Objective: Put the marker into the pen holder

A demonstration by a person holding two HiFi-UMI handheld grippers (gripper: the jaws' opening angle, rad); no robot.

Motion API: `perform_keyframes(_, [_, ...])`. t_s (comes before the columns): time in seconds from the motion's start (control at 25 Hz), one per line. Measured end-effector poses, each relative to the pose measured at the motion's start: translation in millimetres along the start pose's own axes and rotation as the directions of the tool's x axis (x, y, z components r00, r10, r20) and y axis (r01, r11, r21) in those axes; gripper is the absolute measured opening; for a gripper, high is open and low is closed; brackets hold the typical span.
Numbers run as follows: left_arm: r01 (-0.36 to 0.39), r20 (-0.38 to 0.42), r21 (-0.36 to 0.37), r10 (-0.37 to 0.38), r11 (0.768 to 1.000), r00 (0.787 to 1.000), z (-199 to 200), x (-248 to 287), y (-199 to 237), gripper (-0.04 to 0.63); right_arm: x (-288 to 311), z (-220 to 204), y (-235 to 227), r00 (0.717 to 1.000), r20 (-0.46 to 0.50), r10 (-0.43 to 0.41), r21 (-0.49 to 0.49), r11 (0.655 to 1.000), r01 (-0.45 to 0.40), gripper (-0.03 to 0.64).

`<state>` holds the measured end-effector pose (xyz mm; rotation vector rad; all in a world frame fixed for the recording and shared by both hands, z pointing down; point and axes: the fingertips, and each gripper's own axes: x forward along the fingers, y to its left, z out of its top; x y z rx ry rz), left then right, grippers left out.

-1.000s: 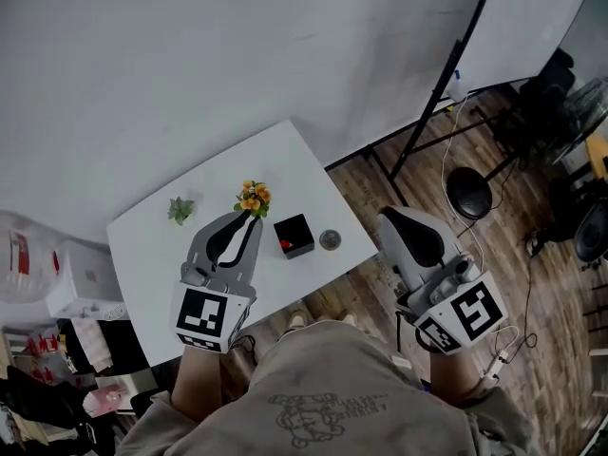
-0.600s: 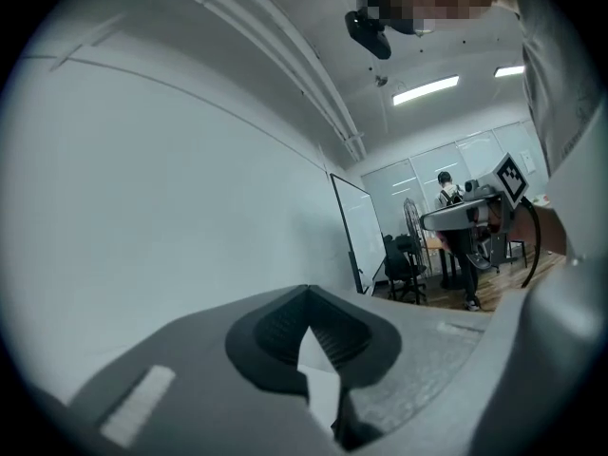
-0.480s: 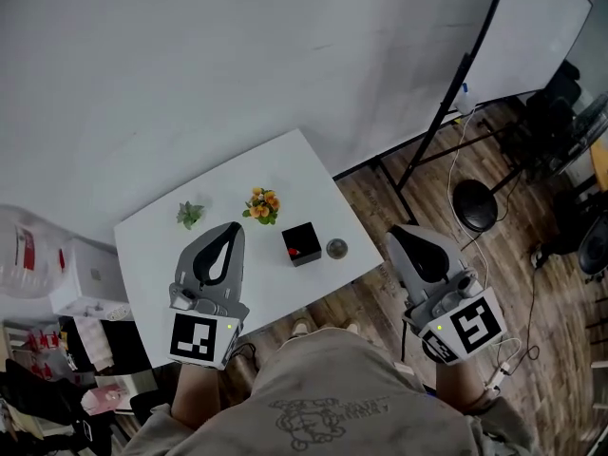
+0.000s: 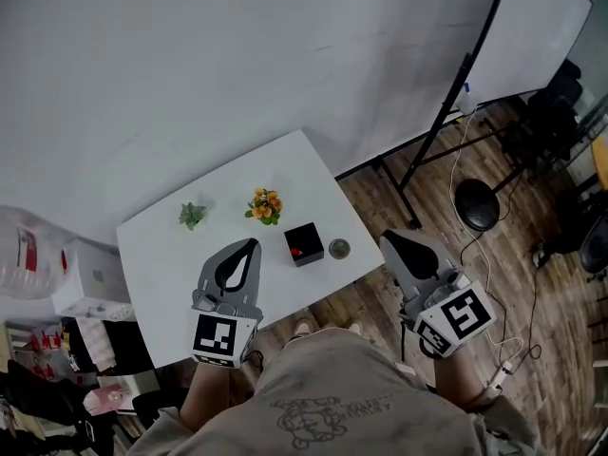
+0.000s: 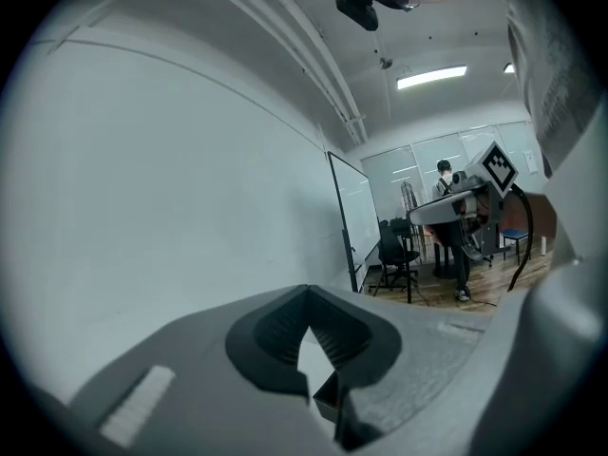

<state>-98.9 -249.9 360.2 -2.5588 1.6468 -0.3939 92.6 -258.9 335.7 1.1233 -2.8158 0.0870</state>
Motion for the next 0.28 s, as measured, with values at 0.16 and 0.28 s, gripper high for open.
perform_keyframes(0.16, [-0.005, 0.012, 0.009, 0.005, 1.000, 1.000, 2.1, 1.4, 0.8, 0.000, -1.5, 2.0, 2.6, 1.000, -0.007, 0.002, -0.009, 1.000, -0.002, 0.028])
perform_keyframes(0.28, [0.004, 0.025, 0.013, -0.004, 1.000, 1.000, 7.3, 2.1, 2.2, 0.000, -4.8, 7.2, 2.3, 1.000, -0.005, -0.009, -0.024, 1.000, 0.009, 0.028])
